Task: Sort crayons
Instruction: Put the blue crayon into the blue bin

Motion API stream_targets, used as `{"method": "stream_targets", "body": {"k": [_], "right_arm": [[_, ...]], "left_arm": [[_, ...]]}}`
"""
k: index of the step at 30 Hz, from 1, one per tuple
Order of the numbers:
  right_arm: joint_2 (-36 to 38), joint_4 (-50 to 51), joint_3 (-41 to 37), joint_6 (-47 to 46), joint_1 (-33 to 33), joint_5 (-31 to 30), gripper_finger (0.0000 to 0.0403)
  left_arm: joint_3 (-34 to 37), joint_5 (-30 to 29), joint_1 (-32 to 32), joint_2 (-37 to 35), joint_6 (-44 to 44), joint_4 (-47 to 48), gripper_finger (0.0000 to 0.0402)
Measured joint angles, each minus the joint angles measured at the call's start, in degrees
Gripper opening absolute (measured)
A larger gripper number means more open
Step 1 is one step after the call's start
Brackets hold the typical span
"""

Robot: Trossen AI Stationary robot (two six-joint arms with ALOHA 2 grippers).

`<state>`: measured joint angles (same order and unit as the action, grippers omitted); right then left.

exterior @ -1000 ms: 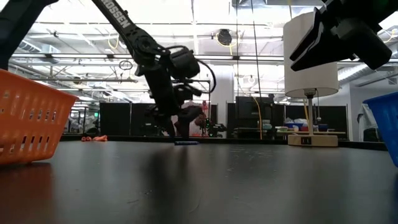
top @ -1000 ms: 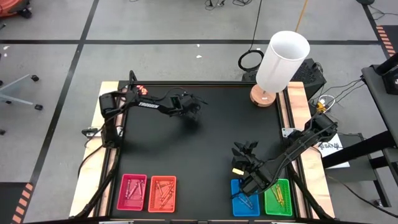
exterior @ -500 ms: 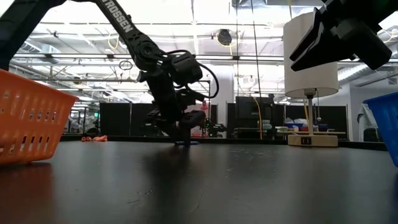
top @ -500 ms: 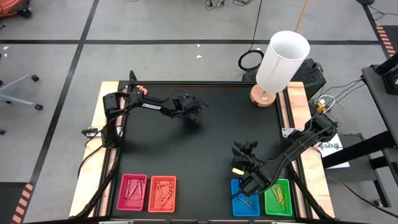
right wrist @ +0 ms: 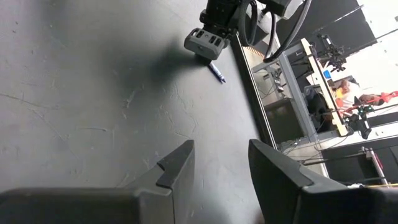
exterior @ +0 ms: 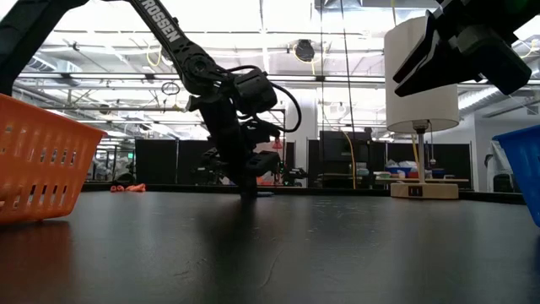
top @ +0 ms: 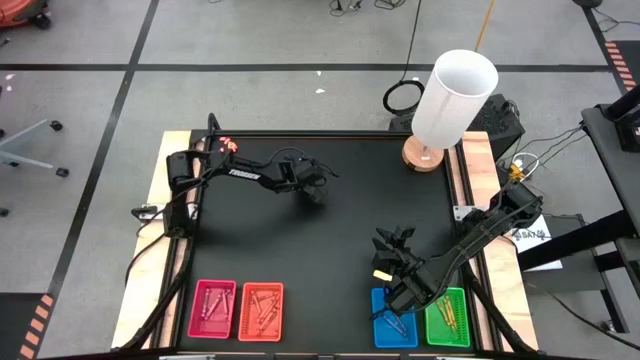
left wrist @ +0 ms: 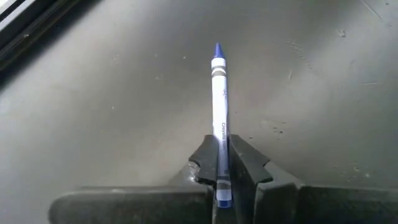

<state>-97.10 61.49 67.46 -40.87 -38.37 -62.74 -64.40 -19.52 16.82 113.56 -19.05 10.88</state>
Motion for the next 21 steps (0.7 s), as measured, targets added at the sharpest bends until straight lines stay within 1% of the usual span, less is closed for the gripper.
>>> {"method": "stream_targets", "body": {"k": [5,10,14,17,21], "right_arm": [[0.0,0.0,0.0,0.5,0.0,0.0,0.0134],[0.0,0.0,0.0,1.1,0.0,0.0,0.0134],[0.0,0.0,0.0,1.3,0.0,0.0,0.0134],[0.0,-0.1,0.0,1.2,0.0,0.0,0.0134],[0.0,-0.5,0.0,1.2,0.0,-0.1,0.0134]], "left_arm": [[0.2,2.1,-0.4,-1.8,0.7,0.9,0.0013],[0.3,7.4,-1.4,-5.9,3.1,1.4,0.0008],[0.3,11.3,-3.4,-9.5,4.7,2.2,0.0007],[0.1,12.1,-6.1,-12.2,7.7,2.6,0.0007],[0.1,10.8,-10.3,-14.6,15.5,3.3,0.0007]]}}
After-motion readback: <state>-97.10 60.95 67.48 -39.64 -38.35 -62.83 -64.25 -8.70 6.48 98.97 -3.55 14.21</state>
